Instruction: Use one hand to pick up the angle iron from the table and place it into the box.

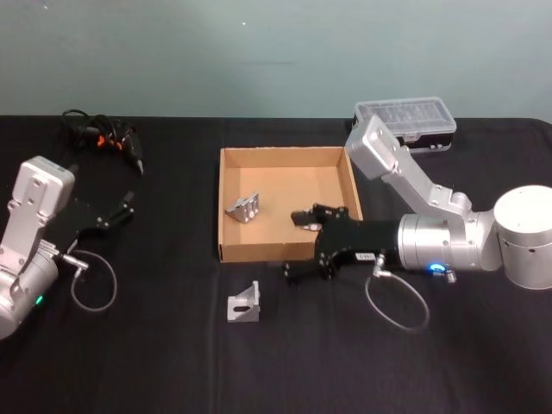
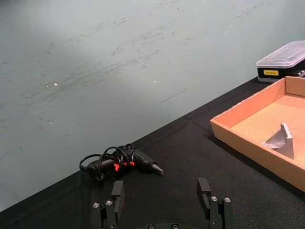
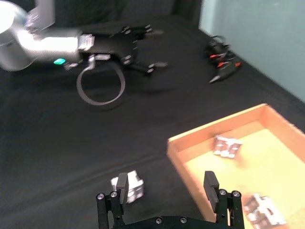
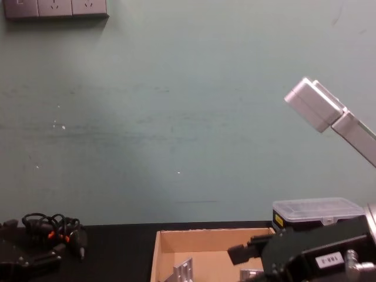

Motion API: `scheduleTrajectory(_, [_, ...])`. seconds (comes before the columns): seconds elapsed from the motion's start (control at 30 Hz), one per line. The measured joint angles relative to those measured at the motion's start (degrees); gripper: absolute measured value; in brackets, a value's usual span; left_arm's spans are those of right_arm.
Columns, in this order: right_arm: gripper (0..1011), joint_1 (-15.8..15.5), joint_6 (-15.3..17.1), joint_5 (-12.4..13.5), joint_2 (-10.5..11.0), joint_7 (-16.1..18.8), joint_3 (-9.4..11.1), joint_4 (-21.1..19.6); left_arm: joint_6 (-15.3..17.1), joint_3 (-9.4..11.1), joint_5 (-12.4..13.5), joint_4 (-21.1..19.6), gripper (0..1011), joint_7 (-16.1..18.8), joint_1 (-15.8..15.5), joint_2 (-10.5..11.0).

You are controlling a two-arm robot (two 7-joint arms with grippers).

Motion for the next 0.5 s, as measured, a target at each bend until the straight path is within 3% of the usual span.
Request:
scheduleTrajectory(0.23, [1004, 2.0, -1.1, -0.5, 2.3, 5.0, -4.0, 0.4, 0.0, 0.0, 0.0, 0.0, 1000, 0.0, 0.0, 0.0])
scheduleTrajectory(0.5, [1004, 3.5, -1.4, -2.0, 3.0, 6.7, -7.6, 1.8, 0.0, 0.0, 0.0, 0.0, 1000, 0.0, 0.0, 0.0])
